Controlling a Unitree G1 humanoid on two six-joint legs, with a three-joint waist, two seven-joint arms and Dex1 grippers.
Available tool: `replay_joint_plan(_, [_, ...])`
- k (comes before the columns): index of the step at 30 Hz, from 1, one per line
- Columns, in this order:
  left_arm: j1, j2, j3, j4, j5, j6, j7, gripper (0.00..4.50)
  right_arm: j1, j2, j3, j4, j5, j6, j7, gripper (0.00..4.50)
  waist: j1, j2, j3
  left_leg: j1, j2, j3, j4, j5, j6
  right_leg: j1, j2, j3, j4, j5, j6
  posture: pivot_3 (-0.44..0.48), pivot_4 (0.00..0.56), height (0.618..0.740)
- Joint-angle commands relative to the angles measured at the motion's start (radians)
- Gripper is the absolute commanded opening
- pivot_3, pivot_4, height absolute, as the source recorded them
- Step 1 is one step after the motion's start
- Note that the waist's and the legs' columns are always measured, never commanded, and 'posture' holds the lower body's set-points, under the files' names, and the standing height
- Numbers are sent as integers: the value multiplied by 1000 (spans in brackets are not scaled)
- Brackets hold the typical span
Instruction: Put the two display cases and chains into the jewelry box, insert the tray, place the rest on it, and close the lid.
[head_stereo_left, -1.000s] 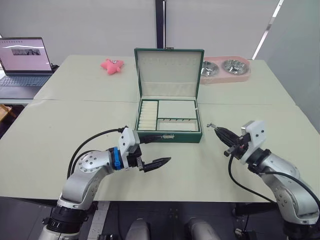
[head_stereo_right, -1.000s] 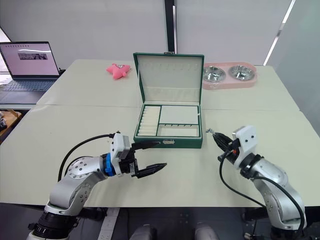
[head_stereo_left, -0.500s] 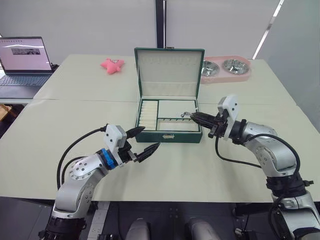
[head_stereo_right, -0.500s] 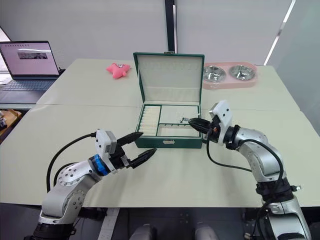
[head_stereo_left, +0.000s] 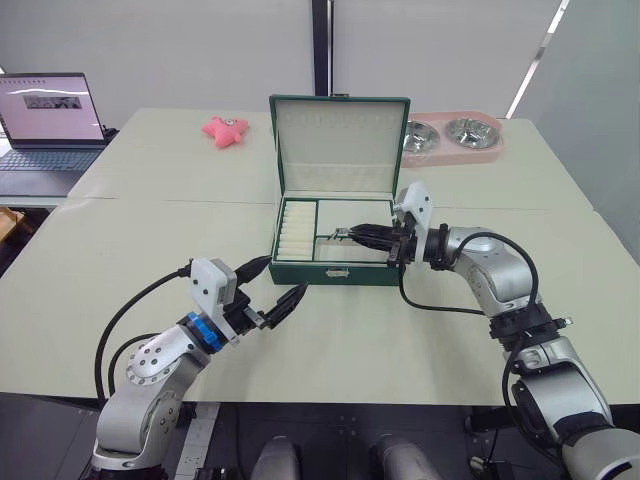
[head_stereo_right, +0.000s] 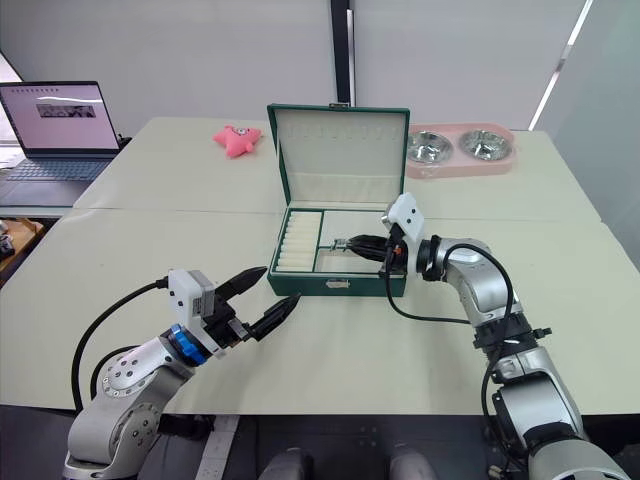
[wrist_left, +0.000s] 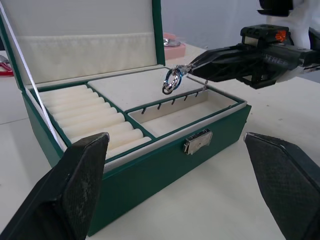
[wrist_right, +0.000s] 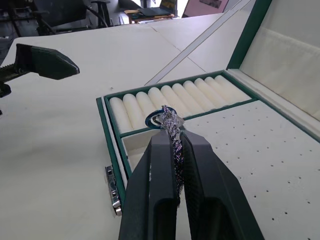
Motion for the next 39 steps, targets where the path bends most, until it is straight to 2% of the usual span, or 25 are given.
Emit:
replay_joint_plan(1, [8,-5,11,-46,-5,-19,15,4500,-41,10,-6,34,-19,-60,31,12,0,0,0,0,0,0,0,0,0,0,0,0,0,0,0,0,150,740])
replay_joint_plan(8, [14,-6,7,-52,-6,-20,25,4500,-48,24,-9,91,-54,-109,54,12,0,0,0,0,0,0,0,0,0,0,0,0,0,0,0,0,150,740])
replay_joint_plan(9, [12,-5,8,-52,-7,-19,24,4500,-49,27,-14,92,-52,-109,52,703,0,0,0,0,0,0,0,0,0,0,0,0,0,0,0,0,150,740])
replay_joint_plan(11, [9,-4,8,-50,-9,-17,23,4500,-50,30,-21,88,-46,-104,52,1103,0,0,0,0,0,0,0,0,0,0,0,0,0,0,0,0,150,740])
replay_joint_plan(15, [-1,1,5,-42,-9,-13,15,4500,-48,29,-32,74,-37,-92,52,2190,0,0,0,0,0,0,0,0,0,0,0,0,0,0,0,0,150,740])
replay_joint_plan(22, [-25,3,-2,-25,-10,-11,3,4500,-27,19,-42,47,-30,-77,49,4346,0,0,0,0,0,0,0,0,0,0,0,0,0,0,0,0,150,740])
replay_joint_plan(23, [-28,4,-4,-23,-13,-8,-1,4500,-21,14,-48,41,-27,-72,48,4458,0,0,0,0,0,0,0,0,0,0,0,0,0,0,0,0,150,740])
replay_joint_plan(32, [-24,28,15,1,-25,14,-34,4500,24,-33,-101,-14,-3,-38,44,4458,0,0,0,0,0,0,0,0,0,0,0,0,0,0,0,0,150,740])
replay_joint_plan(35, [-16,58,57,35,-34,16,-53,4500,43,-55,-128,-30,1,-33,33,4458,0,0,0,0,0,0,0,0,0,0,0,0,0,0,0,0,150,740])
replay_joint_plan(39, [-17,133,184,144,-45,-6,-89,4500,114,-120,-208,-71,32,-11,13,4458,1,0,0,0,0,0,0,0,0,0,0,0,0,0,0,0,150,740])
